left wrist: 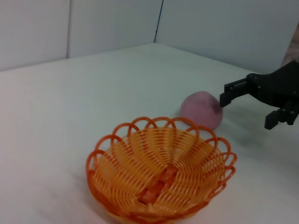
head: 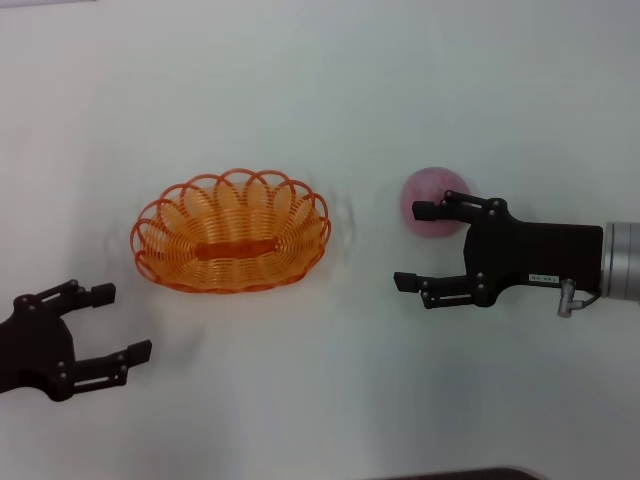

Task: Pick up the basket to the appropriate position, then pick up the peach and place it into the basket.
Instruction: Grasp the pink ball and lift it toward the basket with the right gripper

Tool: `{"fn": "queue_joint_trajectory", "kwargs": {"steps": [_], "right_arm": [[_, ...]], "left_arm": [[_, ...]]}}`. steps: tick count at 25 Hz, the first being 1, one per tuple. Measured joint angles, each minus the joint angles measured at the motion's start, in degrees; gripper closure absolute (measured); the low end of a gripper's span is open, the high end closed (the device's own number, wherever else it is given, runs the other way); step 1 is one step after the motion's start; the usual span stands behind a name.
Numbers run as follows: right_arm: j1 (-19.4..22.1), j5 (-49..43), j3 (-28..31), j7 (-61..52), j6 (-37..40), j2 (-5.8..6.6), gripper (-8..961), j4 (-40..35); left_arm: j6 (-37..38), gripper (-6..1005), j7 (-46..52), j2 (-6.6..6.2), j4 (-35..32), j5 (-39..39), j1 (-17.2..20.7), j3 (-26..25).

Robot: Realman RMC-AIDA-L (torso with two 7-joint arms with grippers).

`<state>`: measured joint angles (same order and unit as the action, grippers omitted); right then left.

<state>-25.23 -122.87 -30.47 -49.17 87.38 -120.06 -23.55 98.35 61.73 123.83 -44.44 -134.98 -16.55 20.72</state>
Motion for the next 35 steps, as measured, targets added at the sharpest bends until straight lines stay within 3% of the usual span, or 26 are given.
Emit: {"fn": "queue_joint_trajectory", "kwargs": {"steps": [13, 24, 35], "right_arm": [[0.1, 0.0, 0.1, 0.0, 0.0, -0.01, -3, 0.1], [0.2, 0.0, 0.2, -1.0, 1.1, 0.19, -3, -0.3], [-0.2, -1.1, -2.0, -25.0, 6.4, 0.52, -3, -9.4]], "left_arm": [[-0.2, 181, -8.9, 0.19, 0.6, 1.2, 0.9, -1.5], [0.1, 186, -8.8, 0.10, 0.1, 0.5, 1.0, -1.4], [-0.3, 185, -8.8, 0.18, 0.2, 1.0, 1.0, -1.6]]}}
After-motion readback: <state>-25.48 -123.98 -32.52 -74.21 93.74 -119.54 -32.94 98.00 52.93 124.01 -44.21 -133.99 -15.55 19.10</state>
